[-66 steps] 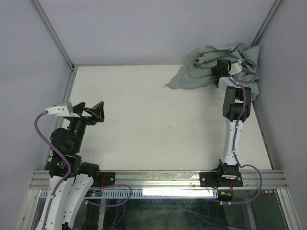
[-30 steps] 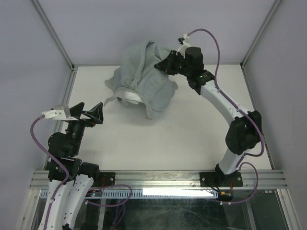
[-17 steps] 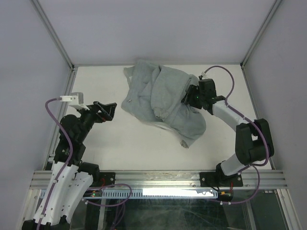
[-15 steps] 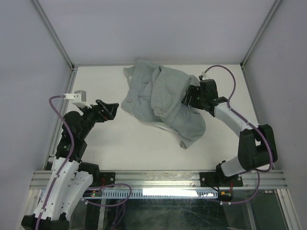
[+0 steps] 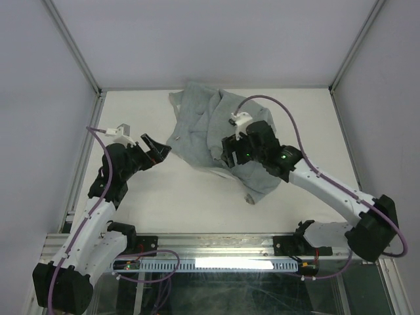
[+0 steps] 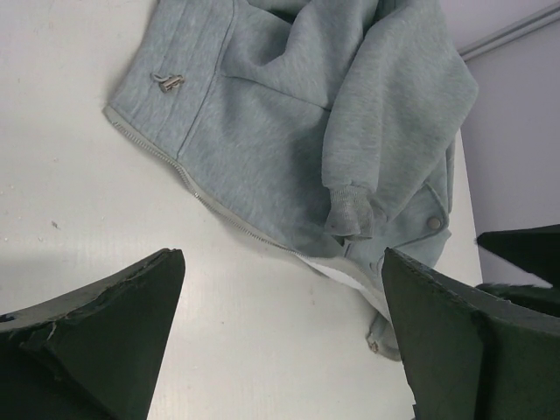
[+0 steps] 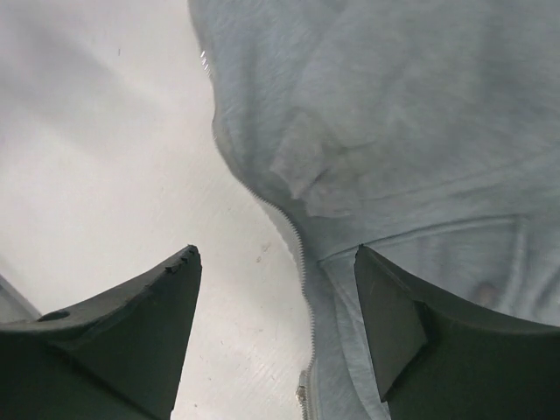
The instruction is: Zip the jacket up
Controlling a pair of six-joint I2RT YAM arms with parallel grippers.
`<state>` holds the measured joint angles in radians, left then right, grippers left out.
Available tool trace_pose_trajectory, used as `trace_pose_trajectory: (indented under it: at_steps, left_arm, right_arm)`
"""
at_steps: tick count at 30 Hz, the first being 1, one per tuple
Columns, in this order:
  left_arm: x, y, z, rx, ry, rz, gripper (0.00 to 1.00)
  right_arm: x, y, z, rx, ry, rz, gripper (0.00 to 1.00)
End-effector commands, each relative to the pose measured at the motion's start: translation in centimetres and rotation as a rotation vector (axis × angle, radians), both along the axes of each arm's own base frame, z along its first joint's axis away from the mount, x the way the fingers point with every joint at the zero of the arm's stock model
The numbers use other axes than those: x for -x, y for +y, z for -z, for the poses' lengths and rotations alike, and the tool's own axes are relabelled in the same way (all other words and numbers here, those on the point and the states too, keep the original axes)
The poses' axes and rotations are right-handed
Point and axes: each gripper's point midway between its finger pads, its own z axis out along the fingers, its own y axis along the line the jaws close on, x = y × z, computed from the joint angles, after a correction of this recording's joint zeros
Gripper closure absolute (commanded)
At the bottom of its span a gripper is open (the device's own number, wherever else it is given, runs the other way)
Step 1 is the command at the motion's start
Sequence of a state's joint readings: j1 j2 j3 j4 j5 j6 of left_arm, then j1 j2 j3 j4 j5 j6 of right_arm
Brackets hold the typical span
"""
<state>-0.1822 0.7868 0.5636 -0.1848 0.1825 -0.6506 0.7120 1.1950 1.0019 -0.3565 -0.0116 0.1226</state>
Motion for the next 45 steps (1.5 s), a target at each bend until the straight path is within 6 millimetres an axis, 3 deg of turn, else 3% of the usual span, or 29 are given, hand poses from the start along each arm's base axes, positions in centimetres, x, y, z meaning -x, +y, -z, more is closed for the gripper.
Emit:
trace_pose_trajectory:
  at_steps: [1,5,9,16,19,23,25,30,33,36,38,42,45]
  left_arm:
    - [-0.7,0.4,-2.2,0.052,-0.062,-0.051,0.01]
    - [-0.2,0.8,-2.2,0.042,-0.072,-0.068,0.01]
    - [0.1,0.6,-2.2,0.056,-0.071,-0.06,0.01]
    - [0.5,0.1,-1.6,0.073,-0.046,-0.032,0.01]
    - [0.6,-0.1,-1.9,0.077,-0.053,-0.016,0.01]
    - [0.8,-0.5,-2.0,0.08,-0.055,0.007,0.01]
    - [0.8,-0.7,-2.0,0.085,-0.053,0.02,0.02]
    - [0.7,-1.8,-1.7,0.117,-0.036,0.076,0.05]
    - [0.3,-2.7,-1.5,0.136,-0.021,0.103,0.07]
    - [-0.4,-3.7,-0.9,0.141,-0.01,0.109,0.08]
    - [-1.1,-4.7,0.1,0.133,0.021,0.118,0.08]
    - [-2.8,-7.1,1.5,0.115,0.068,0.143,0.09]
    - [-4.2,-8.5,3.1,0.124,0.106,0.153,0.1]
  right_arm:
    - [0.9,4.4,2.0,0.152,-0.015,-0.195,0.27]
    - [0.8,8.1,4.5,0.249,-0.006,-0.277,0.28]
    - [-0.5,10.5,7.1,0.29,-0.001,-0.298,0.29]
    - [-3.8,12.0,12.5,0.438,0.014,-0.267,0.36]
    - [-5.1,12.0,13.8,0.482,-0.007,-0.243,0.49]
    - [-7.6,11.0,12.5,0.452,-0.043,-0.148,0.84]
    - [-9.0,9.8,10.8,0.427,-0.057,-0.091,1.0]
    - [-12.1,6.6,3.0,0.241,-0.1,0.021,1.0]
    - [-14.9,2.0,-1.4,0.12,-0.105,0.19,1.0]
    - [-17.3,-3.5,-4.4,0.035,-0.117,0.385,1.0]
    - [-18.5,-7.3,-5.5,-0.029,-0.106,0.512,1.0]
    - [-20.0,-14.0,-5.8,-0.118,-0.09,0.701,1.0]
    - [-20.7,-17.0,-5.0,-0.148,-0.064,0.745,1.0]
